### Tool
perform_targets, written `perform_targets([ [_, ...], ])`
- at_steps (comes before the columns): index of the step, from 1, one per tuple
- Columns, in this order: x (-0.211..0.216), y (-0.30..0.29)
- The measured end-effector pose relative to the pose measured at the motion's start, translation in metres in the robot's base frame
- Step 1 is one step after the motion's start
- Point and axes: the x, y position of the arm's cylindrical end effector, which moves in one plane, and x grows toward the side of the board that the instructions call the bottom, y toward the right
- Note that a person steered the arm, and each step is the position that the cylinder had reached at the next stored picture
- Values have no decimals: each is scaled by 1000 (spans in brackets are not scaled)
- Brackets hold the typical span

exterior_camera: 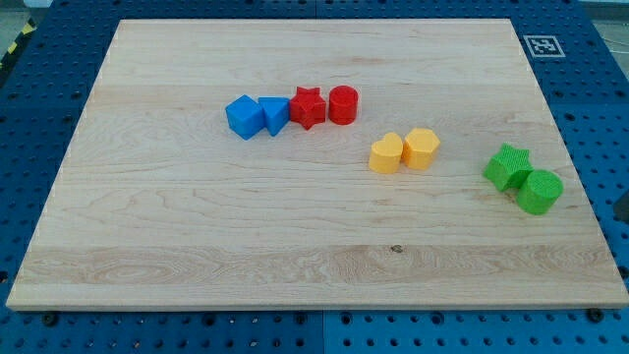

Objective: Drag the green circle below the yellow blocks

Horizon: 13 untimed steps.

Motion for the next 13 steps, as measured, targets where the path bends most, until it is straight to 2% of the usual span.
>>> perform_targets([
  [2,-18,-27],
  [4,-19,-82],
  [8,-14,-155],
  [11,22,-176],
  [12,12,-201],
  [13,11,-201],
])
